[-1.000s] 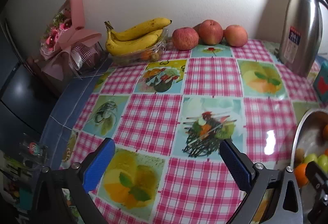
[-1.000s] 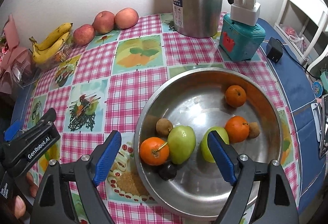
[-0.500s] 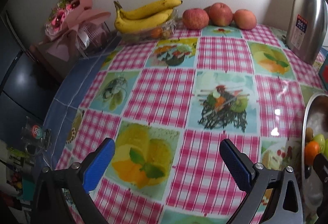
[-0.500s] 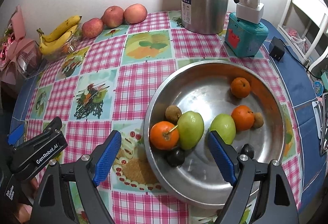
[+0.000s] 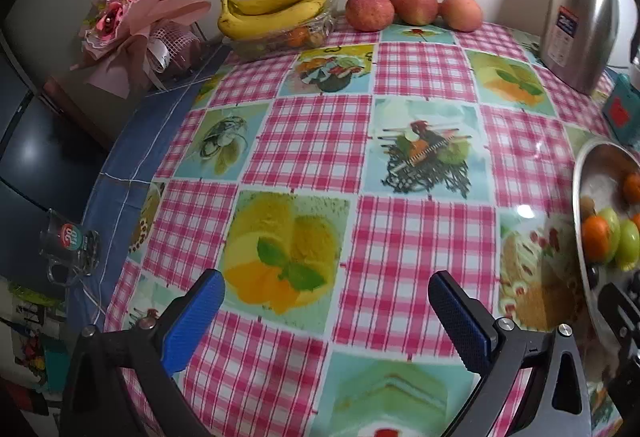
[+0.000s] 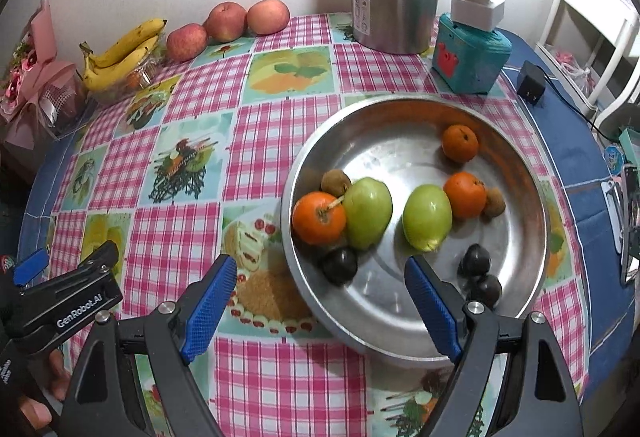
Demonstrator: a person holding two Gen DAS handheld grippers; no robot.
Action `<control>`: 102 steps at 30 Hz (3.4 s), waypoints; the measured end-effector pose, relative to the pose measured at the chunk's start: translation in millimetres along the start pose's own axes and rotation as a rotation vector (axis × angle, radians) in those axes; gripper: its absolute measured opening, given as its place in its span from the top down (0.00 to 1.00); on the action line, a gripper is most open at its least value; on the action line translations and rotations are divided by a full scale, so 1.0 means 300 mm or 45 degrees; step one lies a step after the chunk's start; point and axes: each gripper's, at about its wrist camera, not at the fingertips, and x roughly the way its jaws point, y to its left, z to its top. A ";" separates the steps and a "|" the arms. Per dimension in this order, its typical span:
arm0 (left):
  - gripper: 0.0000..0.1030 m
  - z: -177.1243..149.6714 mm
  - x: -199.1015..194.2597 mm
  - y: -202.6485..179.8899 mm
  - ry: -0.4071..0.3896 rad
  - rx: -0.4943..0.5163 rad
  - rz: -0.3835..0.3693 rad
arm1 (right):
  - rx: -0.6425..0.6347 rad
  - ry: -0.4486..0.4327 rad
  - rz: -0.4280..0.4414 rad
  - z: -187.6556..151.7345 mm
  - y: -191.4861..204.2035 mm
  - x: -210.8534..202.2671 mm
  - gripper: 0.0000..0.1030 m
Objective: Organize fruits
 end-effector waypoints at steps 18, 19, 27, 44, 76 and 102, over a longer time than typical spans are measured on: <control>0.00 -0.110 -0.098 0.022 -0.082 0.042 -0.029 | 0.014 -0.019 0.005 -0.118 -0.029 -0.070 0.16; 0.00 -0.111 -0.103 0.025 -0.087 0.039 -0.031 | 0.013 -0.025 0.003 -0.120 -0.030 -0.077 0.16; 0.00 -0.124 -0.146 0.049 -0.124 0.021 -0.057 | 0.009 -0.097 -0.004 -0.136 -0.032 -0.141 0.16; 0.00 -0.126 -0.152 0.044 -0.114 0.032 -0.085 | 0.014 -0.099 0.000 -0.135 -0.039 -0.148 0.16; 0.00 -0.127 -0.147 0.034 -0.105 0.039 -0.090 | 0.023 -0.087 0.006 -0.133 -0.046 -0.139 0.16; 0.00 -0.127 -0.145 0.032 -0.104 0.040 -0.089 | 0.020 -0.072 0.005 -0.143 -0.045 -0.129 0.16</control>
